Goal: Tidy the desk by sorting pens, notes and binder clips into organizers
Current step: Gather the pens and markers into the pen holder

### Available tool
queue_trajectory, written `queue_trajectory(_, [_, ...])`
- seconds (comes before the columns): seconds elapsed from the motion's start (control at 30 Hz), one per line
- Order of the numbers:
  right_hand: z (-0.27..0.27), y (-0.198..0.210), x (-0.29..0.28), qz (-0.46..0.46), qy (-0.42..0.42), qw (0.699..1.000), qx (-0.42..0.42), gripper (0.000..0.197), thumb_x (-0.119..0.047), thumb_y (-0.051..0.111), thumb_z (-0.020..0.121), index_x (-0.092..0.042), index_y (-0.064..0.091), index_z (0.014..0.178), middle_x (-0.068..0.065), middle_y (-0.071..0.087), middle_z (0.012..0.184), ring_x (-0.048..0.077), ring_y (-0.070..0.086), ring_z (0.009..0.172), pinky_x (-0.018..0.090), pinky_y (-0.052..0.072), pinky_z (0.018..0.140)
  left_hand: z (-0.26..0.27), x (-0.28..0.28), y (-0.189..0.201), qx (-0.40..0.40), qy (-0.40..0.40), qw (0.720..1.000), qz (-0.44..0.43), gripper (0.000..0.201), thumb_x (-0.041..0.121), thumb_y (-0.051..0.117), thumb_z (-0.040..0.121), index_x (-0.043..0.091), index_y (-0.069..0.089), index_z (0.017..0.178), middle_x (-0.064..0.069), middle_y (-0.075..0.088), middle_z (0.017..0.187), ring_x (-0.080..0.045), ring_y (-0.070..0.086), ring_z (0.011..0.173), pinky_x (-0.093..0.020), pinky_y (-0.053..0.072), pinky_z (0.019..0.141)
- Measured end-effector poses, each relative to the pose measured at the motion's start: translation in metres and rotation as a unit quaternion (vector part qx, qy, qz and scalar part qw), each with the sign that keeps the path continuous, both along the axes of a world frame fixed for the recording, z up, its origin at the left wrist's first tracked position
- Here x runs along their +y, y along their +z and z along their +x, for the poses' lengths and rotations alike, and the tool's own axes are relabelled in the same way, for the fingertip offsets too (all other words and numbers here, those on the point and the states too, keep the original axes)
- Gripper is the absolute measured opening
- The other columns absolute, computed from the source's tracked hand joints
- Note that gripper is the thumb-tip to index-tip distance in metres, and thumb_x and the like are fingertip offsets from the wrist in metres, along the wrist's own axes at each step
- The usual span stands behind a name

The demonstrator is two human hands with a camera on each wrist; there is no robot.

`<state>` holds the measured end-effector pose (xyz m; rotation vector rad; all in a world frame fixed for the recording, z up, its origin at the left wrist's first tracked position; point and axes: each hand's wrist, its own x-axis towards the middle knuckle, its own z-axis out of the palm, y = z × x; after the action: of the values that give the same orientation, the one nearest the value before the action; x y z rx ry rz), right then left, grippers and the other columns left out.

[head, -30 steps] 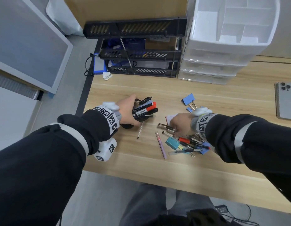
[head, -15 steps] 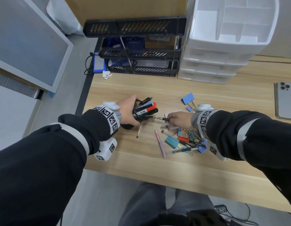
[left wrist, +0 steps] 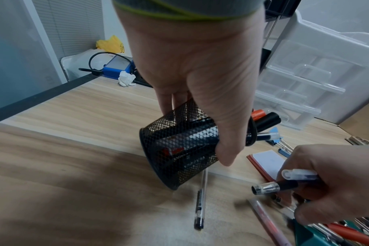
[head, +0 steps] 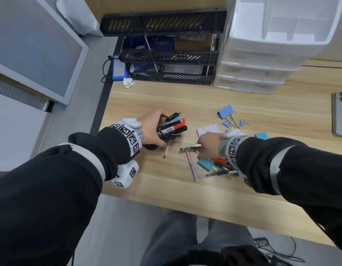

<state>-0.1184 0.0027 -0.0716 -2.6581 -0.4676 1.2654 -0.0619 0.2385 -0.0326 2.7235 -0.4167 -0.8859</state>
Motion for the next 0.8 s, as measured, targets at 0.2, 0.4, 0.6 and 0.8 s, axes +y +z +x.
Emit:
queue_trajectory(0.2, [0.002, 0.007, 0.002, 0.063, -0.061, 0.996, -0.017, 0.026, -0.04, 0.047, 0.088, -0.017, 0.059, 0.087, 0.002, 0.067, 0.078, 0.022, 0.065, 0.073, 0.034, 0.054, 0.068, -0.003, -0.001, 0.002, 0.002, 0.01, 1.0, 0.0, 0.093, 0.042, 0.093, 0.049, 0.02, 0.043, 0.124, 0.003, 0.062, 0.101, -0.019, 0.063, 0.088, -0.04, 0.055, 0.078])
queue_trajectory(0.4, [0.019, 0.03, -0.004, 0.156, -0.139, 0.974, -0.084, 0.017, -0.023, 0.046, 0.097, -0.009, 0.049, 0.087, 0.006, 0.056, 0.075, 0.027, 0.053, 0.07, 0.034, 0.038, 0.06, 0.003, -0.005, 0.014, -0.01, 0.037, 0.999, 0.008, 0.093, 0.046, 0.092, 0.048, 0.019, 0.043, 0.121, 0.003, 0.062, 0.1, -0.02, 0.063, 0.086, -0.042, 0.056, 0.079])
queue_trajectory(0.6, [0.037, 0.052, -0.014, 0.241, -0.265, 0.929, -0.093, 0.009, -0.02, 0.05, 0.094, -0.012, 0.051, 0.088, 0.005, 0.053, 0.076, 0.022, 0.05, 0.068, 0.032, 0.04, 0.061, 0.004, -0.015, 0.023, -0.009, 0.035, 0.999, 0.002, 0.092, 0.044, 0.092, 0.047, 0.019, 0.043, 0.122, 0.003, 0.063, 0.102, -0.02, 0.064, 0.088, -0.042, 0.056, 0.081])
queue_trajectory(0.8, [0.057, 0.09, -0.007, 0.37, -0.444, 0.808, -0.114, 0.034, -0.029, 0.042, 0.098, -0.015, 0.052, 0.069, 0.005, 0.057, 0.069, 0.017, 0.048, 0.061, 0.03, 0.041, 0.064, 0.0, -0.026, 0.027, -0.006, 0.021, 1.0, -0.006, 0.099, 0.04, 0.094, 0.049, 0.017, 0.041, 0.129, 0.001, 0.062, 0.105, -0.02, 0.063, 0.091, -0.039, 0.056, 0.082])
